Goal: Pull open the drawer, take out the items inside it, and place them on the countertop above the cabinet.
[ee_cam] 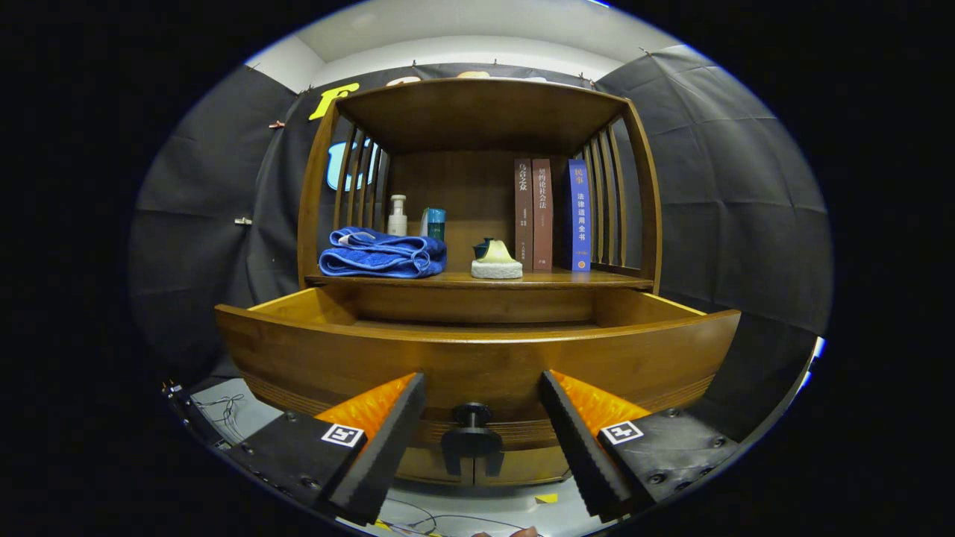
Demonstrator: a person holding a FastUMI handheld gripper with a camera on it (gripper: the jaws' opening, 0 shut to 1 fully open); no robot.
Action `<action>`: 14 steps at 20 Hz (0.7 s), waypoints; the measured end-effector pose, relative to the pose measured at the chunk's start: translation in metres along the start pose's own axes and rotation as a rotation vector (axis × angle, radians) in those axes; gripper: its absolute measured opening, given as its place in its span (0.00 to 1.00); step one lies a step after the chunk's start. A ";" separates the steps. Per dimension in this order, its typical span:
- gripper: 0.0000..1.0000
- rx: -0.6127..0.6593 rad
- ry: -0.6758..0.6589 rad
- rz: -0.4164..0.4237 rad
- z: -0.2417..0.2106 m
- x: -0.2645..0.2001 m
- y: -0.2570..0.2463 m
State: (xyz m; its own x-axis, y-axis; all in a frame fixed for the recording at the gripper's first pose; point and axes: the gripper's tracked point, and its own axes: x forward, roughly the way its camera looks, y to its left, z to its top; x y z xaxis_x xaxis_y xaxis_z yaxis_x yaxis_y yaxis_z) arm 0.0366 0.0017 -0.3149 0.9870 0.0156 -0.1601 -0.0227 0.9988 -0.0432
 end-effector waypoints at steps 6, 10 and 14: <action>1.00 -0.012 0.020 0.004 0.009 0.033 -0.002; 0.99 -0.031 0.025 0.000 0.009 0.060 -0.001; 0.99 -0.031 0.041 -0.002 0.009 0.086 0.000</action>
State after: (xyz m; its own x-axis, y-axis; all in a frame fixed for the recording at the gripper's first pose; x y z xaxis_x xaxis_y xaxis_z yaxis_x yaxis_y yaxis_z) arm 0.1228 0.0030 -0.3194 0.9797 0.0108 -0.2004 -0.0261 0.9969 -0.0740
